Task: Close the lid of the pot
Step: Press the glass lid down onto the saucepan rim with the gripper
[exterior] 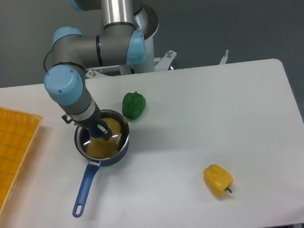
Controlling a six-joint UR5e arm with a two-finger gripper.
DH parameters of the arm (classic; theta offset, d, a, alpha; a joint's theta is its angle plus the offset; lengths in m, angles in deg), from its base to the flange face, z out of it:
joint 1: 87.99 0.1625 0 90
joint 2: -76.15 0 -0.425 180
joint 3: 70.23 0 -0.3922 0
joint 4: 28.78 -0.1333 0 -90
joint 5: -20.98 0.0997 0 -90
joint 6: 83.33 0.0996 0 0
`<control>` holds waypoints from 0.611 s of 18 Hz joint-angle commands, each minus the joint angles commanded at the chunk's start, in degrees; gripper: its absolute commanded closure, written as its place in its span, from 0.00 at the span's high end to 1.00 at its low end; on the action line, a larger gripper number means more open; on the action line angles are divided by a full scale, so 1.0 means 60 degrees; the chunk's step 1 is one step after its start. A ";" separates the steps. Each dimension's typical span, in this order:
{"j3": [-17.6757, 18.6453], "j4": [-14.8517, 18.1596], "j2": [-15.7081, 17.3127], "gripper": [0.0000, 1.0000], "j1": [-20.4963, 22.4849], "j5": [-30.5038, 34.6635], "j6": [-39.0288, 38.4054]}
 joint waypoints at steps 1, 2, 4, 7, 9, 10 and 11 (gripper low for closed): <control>-0.0044 0.0000 0.0000 1.00 0.0000 0.0014 0.0015; -0.0058 0.0000 -0.0029 1.00 0.0000 0.0000 0.0000; -0.0073 0.0014 -0.0029 1.00 0.0000 0.0014 0.0000; -0.0102 0.0058 -0.0029 1.00 0.0015 0.0015 0.0000; -0.0190 0.0087 -0.0029 1.00 0.0029 0.0029 0.0029; -0.0219 0.0146 0.0000 1.00 0.0073 -0.0014 0.0044; -0.0278 0.0175 0.0029 1.00 0.0131 -0.0058 0.0030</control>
